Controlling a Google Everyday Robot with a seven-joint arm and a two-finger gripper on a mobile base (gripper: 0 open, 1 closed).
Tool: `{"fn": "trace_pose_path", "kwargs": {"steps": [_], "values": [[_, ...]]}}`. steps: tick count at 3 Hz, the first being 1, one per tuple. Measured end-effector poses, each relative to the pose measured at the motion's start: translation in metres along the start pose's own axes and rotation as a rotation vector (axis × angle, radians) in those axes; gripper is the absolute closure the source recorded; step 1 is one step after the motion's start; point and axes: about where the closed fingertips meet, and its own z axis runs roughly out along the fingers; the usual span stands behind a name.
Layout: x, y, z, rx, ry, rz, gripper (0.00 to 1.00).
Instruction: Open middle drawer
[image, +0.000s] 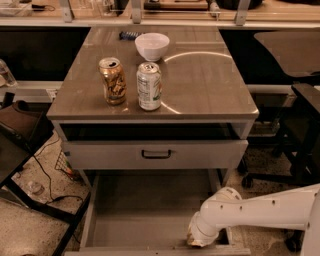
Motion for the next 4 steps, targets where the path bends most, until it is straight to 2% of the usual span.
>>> {"fn": "trace_pose_path", "kwargs": {"steps": [1,3,4], "values": [[0.0004,0.0048,0.0002,-0.004,0.001,0.004,1.00],[0.0005,0.0069,0.0021,-0.010,0.000,0.004,0.50],[0.0005,0.0082,0.0032,-0.013,0.000,0.004,0.20]]}}
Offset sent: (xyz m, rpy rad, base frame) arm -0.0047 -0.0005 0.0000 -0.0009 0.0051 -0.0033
